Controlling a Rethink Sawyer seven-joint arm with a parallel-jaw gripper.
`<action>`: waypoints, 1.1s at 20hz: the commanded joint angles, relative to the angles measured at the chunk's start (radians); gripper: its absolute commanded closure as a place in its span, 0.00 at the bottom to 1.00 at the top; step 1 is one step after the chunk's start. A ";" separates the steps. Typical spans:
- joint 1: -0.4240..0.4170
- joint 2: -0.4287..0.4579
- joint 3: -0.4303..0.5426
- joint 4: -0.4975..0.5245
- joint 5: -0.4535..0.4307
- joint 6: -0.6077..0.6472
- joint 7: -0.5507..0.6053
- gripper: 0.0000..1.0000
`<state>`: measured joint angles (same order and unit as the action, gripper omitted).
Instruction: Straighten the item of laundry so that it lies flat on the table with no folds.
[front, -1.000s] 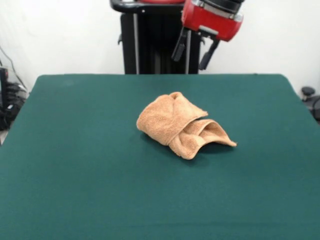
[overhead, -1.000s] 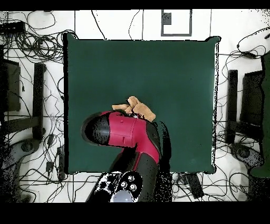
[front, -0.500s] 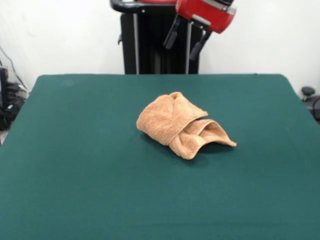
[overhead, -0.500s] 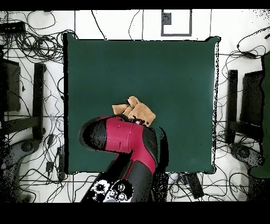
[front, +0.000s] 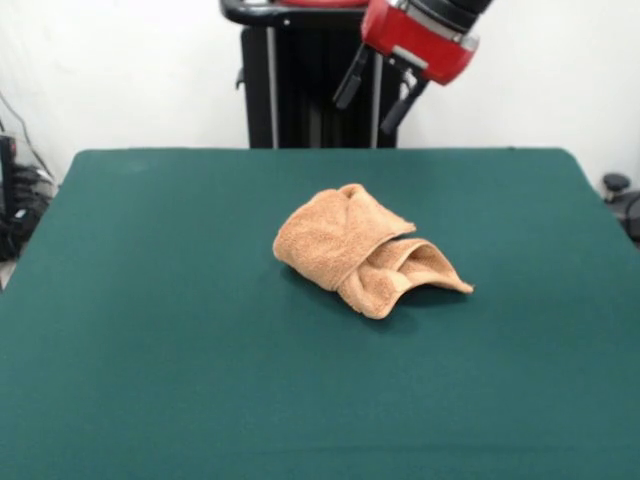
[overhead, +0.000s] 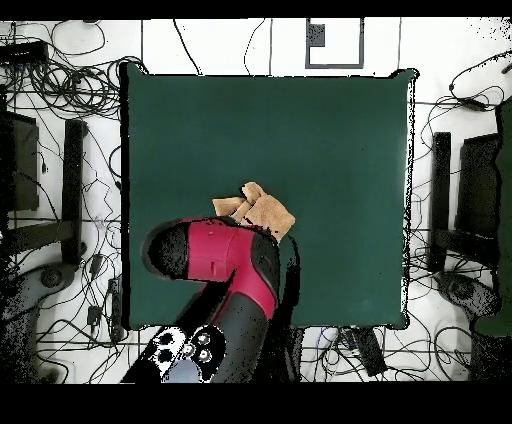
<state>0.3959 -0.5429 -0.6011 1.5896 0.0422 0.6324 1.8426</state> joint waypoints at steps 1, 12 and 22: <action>0.031 0.111 0.044 -0.061 0.087 0.066 0.345 0.00; 0.025 0.147 0.051 -0.098 0.107 0.047 0.348 0.00; 0.056 0.202 0.026 -0.160 0.151 0.064 0.407 0.00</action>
<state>0.4069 -0.3980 -0.6185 1.5003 0.1196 0.6322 1.9189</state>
